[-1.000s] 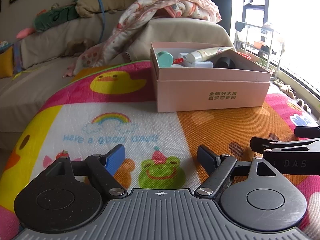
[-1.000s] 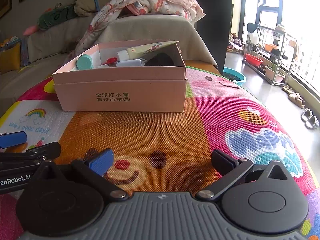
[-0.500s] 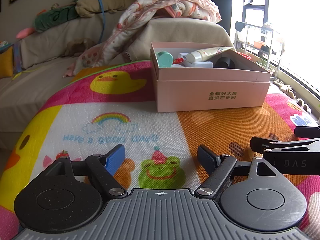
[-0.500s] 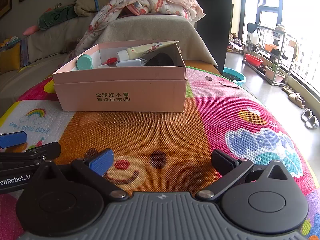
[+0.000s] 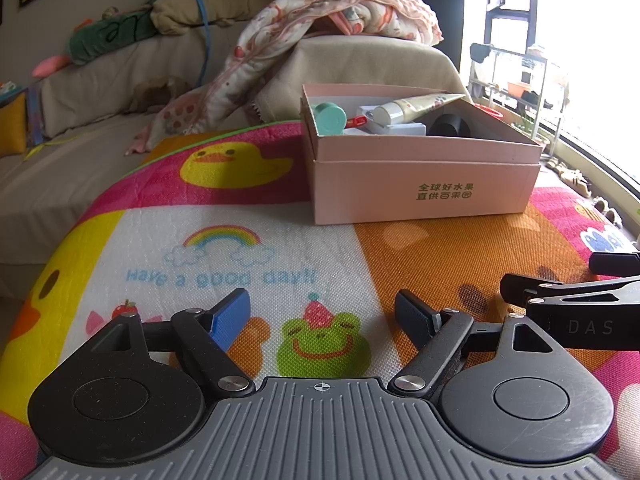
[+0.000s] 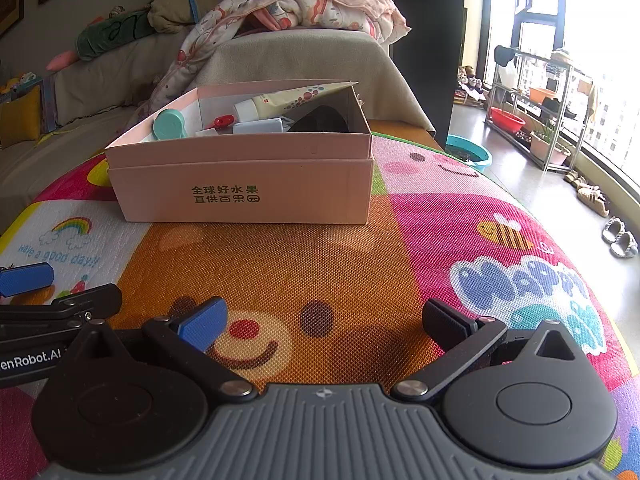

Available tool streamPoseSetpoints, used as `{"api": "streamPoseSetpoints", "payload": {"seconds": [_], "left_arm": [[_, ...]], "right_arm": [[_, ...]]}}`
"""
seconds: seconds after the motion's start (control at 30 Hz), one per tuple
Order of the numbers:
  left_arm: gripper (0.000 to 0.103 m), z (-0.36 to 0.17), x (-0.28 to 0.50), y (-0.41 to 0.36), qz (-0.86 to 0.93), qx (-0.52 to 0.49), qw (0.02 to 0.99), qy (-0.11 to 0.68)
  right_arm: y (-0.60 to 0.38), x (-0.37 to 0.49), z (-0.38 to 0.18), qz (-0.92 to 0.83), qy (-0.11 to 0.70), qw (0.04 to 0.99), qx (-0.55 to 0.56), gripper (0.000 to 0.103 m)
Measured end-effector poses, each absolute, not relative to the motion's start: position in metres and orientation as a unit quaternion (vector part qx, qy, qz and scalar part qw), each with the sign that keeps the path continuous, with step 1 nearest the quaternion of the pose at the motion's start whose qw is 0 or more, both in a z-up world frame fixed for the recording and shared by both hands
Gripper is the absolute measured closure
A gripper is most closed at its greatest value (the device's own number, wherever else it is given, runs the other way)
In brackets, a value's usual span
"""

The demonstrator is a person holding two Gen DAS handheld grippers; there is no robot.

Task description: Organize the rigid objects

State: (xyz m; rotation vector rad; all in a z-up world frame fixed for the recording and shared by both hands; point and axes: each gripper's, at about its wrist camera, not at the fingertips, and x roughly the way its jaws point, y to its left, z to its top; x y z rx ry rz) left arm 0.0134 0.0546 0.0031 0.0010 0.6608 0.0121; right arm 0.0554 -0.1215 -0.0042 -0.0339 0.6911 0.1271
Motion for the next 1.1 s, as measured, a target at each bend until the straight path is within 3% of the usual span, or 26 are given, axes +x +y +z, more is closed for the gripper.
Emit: {"api": "streamPoseSetpoints", "payload": {"seconds": [1.1], "left_arm": [[0.018,0.0028,0.0133,0.0561,0.006,0.001,0.946,0.325]], "right_arm": [[-0.1218,0.0551,-0.0046,0.062,0.338,0.939,-0.017,0.000]]}}
